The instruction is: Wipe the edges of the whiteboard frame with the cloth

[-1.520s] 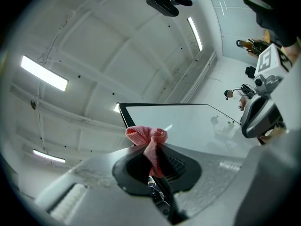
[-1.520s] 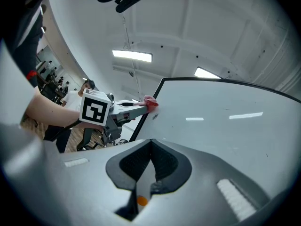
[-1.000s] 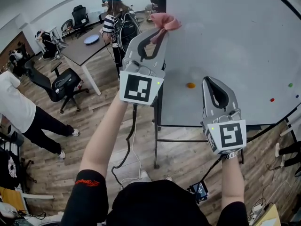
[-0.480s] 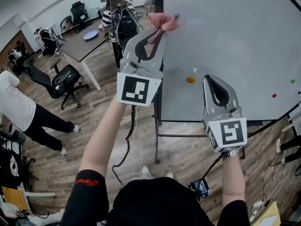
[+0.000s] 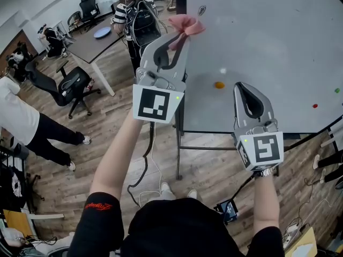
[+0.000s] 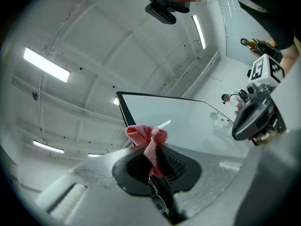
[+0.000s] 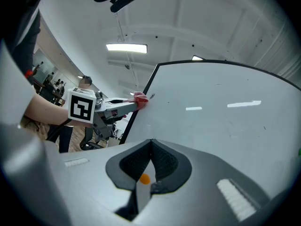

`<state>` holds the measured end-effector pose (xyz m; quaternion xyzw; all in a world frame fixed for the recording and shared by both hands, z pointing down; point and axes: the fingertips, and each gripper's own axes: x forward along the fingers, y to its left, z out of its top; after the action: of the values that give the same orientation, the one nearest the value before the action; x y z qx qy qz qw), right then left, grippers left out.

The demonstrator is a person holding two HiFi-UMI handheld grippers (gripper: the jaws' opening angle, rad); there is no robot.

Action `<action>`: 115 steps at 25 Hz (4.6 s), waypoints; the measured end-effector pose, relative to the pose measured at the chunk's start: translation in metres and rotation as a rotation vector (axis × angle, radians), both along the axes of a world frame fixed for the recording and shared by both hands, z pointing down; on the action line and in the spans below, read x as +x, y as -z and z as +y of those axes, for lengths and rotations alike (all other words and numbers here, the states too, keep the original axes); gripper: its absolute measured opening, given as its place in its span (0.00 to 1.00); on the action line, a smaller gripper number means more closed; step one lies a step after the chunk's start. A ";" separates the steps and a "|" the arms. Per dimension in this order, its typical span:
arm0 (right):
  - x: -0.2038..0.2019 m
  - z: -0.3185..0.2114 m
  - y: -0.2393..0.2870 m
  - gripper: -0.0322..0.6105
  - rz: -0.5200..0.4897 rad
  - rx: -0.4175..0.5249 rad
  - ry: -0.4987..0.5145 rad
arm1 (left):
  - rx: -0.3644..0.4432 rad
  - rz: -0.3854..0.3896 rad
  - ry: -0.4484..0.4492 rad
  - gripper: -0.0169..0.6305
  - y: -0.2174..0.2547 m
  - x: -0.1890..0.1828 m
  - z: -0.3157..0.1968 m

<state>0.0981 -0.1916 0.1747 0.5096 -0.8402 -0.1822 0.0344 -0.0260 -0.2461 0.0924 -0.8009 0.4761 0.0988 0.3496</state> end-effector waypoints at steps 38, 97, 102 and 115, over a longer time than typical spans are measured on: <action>0.019 -0.017 -0.049 0.05 -0.038 -0.112 -0.030 | -0.095 -0.025 0.000 0.06 -0.072 0.001 -0.006; 0.016 -0.027 -0.129 0.05 -0.054 -0.272 -0.020 | -0.320 0.005 -0.027 0.06 -0.197 0.003 -0.009; 0.016 -0.025 -0.137 0.05 -0.052 -0.286 -0.022 | -0.334 0.005 -0.022 0.06 -0.208 0.002 -0.008; 0.021 -0.023 -0.142 0.05 -0.048 -0.301 -0.024 | -0.389 0.002 0.001 0.06 -0.234 0.004 -0.009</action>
<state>0.1189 -0.2143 0.3169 0.5128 -0.8525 -0.0415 0.0922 -0.0216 -0.2549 0.3259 -0.8531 0.4869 0.0058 0.1876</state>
